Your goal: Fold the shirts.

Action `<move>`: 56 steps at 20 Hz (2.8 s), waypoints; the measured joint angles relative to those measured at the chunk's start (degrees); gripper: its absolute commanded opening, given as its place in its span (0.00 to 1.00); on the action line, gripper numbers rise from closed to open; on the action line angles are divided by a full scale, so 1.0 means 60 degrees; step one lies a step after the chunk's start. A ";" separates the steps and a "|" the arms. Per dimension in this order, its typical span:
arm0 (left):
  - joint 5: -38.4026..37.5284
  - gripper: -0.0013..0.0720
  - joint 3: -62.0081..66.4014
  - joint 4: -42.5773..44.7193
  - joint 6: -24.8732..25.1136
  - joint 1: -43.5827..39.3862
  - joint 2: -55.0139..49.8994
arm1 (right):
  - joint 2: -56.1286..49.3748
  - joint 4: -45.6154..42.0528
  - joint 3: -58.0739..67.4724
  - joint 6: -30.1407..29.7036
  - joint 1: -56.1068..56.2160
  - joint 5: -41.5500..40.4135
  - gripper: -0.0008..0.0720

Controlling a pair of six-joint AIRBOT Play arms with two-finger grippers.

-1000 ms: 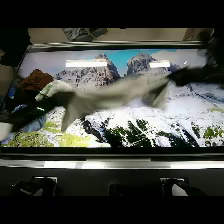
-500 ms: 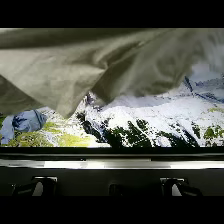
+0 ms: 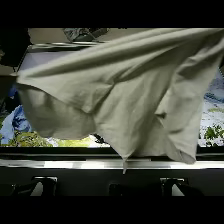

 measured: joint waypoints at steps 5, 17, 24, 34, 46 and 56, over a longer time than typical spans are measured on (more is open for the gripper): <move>0.1020 0.07 -0.2022 -0.0015 0.0663 -0.0987 -0.2484 | -0.4062 0.0368 -0.0084 -0.0273 0.0011 0.1220 0.08; 0.2878 0.33 -0.1067 -0.1446 0.2845 -0.1424 -0.8160 | -0.9009 0.2065 -0.0062 0.0415 0.0867 -0.1741 0.59; -0.0186 0.85 -0.0109 -0.0732 0.2583 0.0080 -0.8477 | -0.7726 0.0834 0.0157 0.0095 -0.0127 0.0812 0.76; -0.2080 0.78 -0.2845 0.2408 0.2284 0.0572 -0.7807 | -0.6783 -0.2025 -0.1075 0.0033 -0.0688 0.4579 0.76; -0.0597 0.07 -0.3632 0.1902 0.2397 -0.0066 -0.7672 | -0.6477 -0.2499 -0.2160 -0.0084 -0.0463 0.4947 0.77; -0.0233 0.07 -0.3657 0.2189 0.2561 -0.0106 -0.7056 | -0.5603 0.0033 -0.7858 -0.0685 0.0277 0.1956 0.73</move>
